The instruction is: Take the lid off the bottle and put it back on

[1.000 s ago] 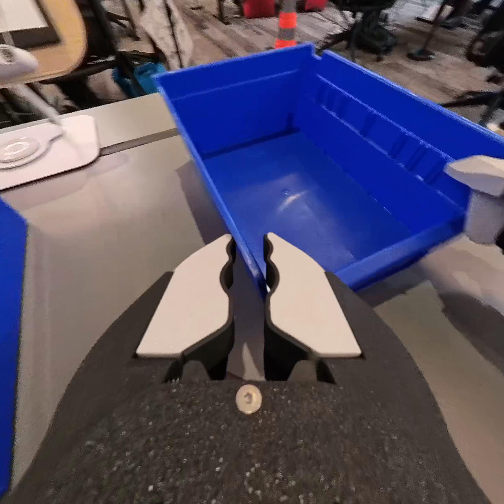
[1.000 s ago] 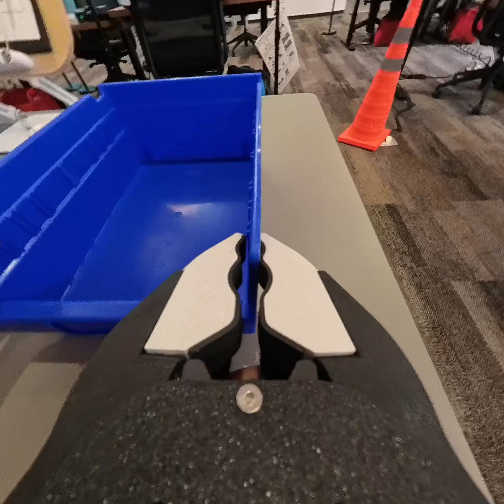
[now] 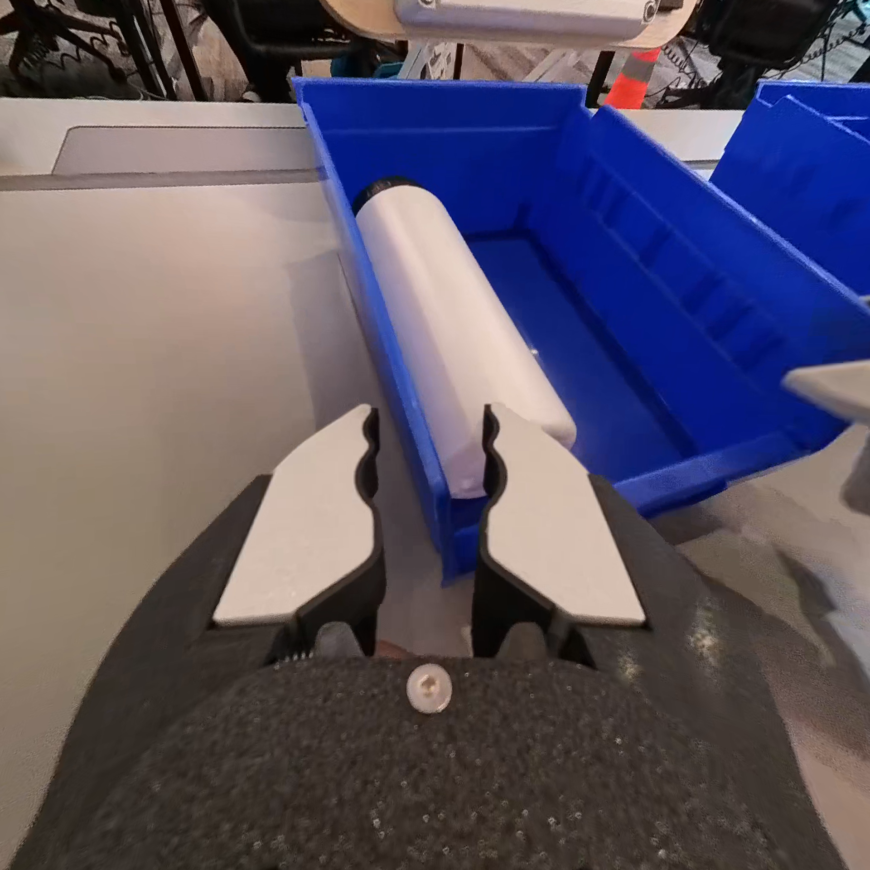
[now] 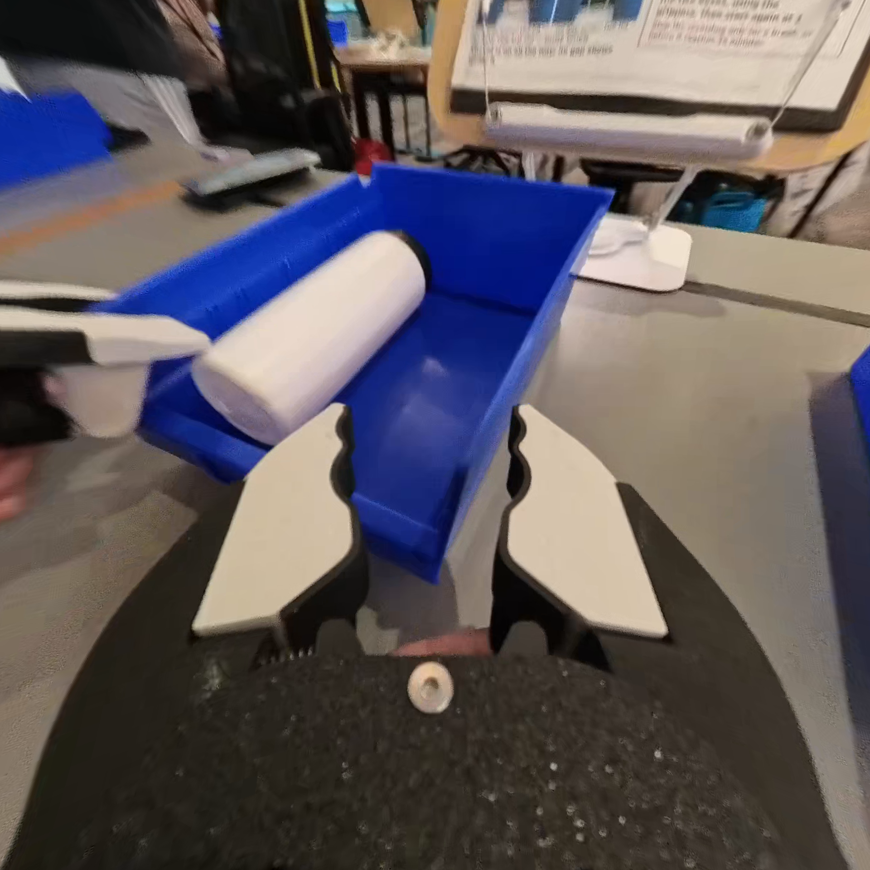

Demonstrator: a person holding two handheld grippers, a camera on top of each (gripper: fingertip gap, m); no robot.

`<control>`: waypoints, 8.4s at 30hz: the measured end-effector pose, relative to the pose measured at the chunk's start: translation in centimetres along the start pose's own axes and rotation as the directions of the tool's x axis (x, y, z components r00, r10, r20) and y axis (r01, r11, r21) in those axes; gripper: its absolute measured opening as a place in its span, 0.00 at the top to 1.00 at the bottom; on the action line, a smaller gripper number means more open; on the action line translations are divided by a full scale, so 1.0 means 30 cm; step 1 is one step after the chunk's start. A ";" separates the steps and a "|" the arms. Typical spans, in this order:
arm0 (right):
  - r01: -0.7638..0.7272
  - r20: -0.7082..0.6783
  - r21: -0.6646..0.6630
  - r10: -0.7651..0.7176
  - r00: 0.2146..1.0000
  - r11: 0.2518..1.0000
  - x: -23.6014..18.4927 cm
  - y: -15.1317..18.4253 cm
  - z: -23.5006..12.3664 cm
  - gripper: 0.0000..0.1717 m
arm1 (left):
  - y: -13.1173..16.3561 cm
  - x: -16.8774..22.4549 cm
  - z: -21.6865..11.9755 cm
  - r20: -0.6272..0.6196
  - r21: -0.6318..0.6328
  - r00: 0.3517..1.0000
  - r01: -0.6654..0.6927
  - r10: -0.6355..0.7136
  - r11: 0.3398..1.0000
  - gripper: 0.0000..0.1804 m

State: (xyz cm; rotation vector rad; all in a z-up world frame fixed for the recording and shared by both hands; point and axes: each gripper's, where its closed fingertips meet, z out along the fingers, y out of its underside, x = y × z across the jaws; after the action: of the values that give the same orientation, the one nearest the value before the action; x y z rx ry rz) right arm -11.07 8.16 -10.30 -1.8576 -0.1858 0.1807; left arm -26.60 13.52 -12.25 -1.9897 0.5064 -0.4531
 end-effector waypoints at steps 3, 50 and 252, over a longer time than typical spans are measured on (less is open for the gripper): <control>0.043 -0.176 -0.027 -0.047 0.983 0.999 0.028 0.065 0.034 0.80 | 0.010 -0.019 0.002 0.056 -0.006 0.998 0.006 -0.006 1.000 0.95; 0.082 0.247 -0.070 -0.062 0.967 0.994 -0.274 -0.056 0.013 0.63 | -0.187 -0.382 -0.424 -0.189 0.211 0.976 0.147 -0.107 0.966 0.58; 0.868 0.835 -0.403 -0.271 0.479 0.291 0.161 -0.377 0.142 0.60 | -0.329 0.550 0.364 -0.676 0.292 0.584 -0.346 0.448 0.892 0.49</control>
State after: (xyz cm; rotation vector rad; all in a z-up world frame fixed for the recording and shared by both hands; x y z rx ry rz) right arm -7.70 16.43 -0.85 -2.3808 -1.7969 0.1648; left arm -5.53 16.98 -6.55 -1.4227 1.3694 -0.9753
